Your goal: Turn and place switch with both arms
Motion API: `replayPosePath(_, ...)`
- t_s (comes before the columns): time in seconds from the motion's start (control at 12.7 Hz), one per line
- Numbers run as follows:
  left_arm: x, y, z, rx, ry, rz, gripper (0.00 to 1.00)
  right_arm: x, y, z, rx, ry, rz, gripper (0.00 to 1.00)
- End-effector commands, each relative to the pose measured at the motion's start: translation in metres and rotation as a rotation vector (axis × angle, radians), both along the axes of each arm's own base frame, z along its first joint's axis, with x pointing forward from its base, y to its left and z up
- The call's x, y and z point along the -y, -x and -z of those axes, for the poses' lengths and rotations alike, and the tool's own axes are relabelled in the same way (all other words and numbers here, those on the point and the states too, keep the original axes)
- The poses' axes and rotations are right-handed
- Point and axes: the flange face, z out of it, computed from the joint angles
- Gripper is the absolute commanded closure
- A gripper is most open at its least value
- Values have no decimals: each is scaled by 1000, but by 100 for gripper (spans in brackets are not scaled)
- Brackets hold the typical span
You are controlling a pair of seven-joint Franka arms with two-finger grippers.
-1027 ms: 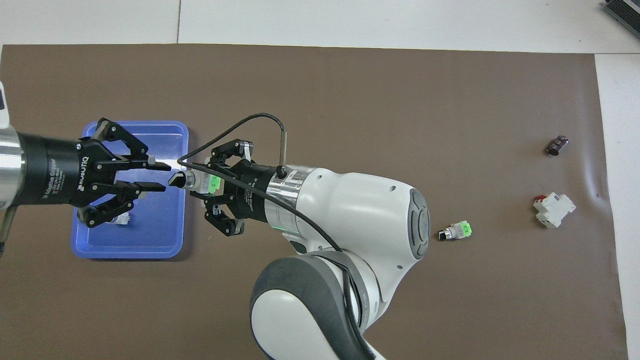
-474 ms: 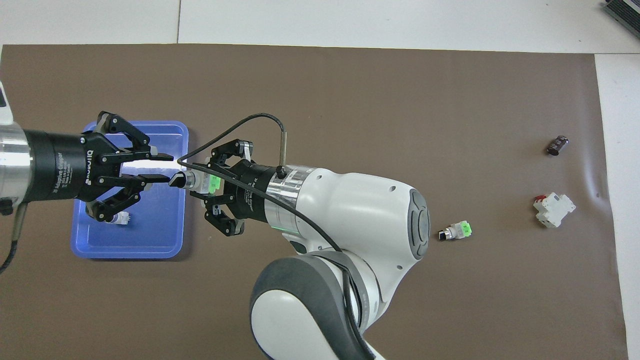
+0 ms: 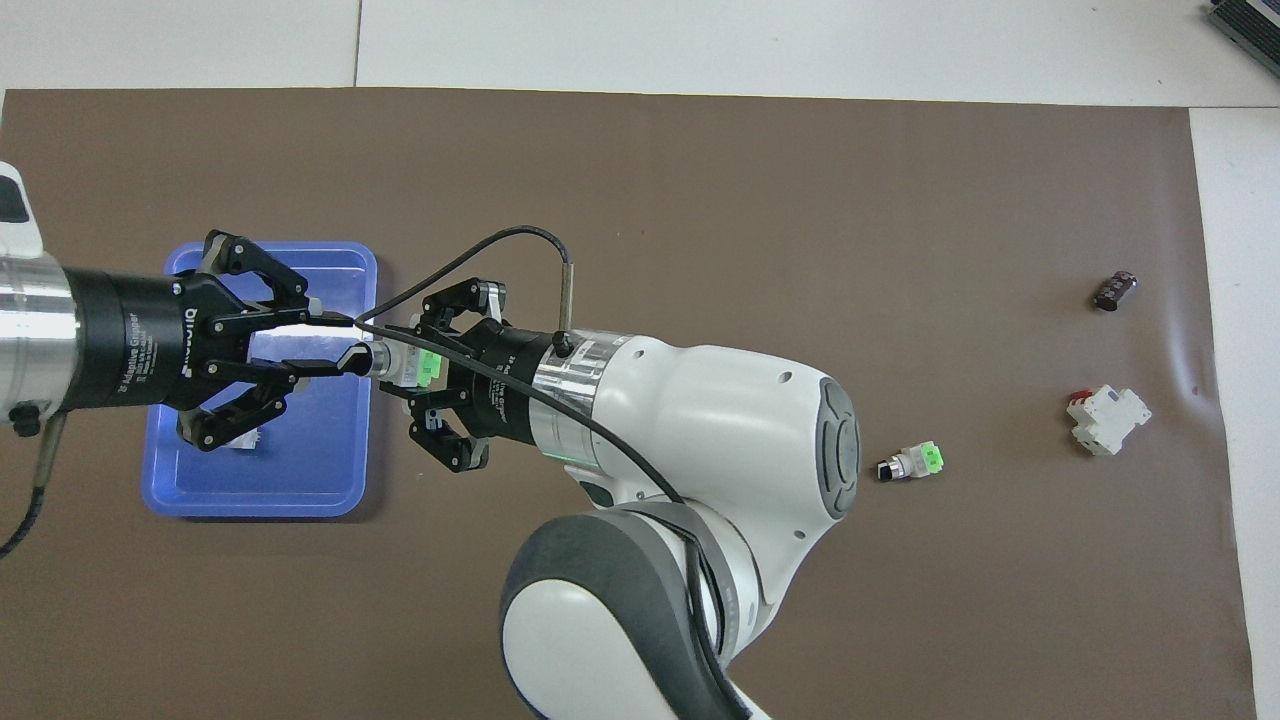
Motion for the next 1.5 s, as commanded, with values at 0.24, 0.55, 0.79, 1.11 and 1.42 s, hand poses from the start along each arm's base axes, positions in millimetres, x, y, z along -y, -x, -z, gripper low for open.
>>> replayPosePath(0.24,1,10,-3,0,-13,-19,72,-1,-4,-3,23,5,8,100)
replayPosePath(0.55,-3,9,-3,1,-10,-27,72,-1,-3,-3,22,6,8,100)
replayPosePath(0.79,-4,9,-4,2,-10,-34,69,-1,-3,-3,22,6,8,100)
replayPosePath(1.11,-5,8,-7,2,-6,-42,66,-1,-3,-3,24,6,7,100)
replayPosePath(1.42,-5,9,-8,4,-4,-43,65,-1,-3,-2,28,9,4,100)
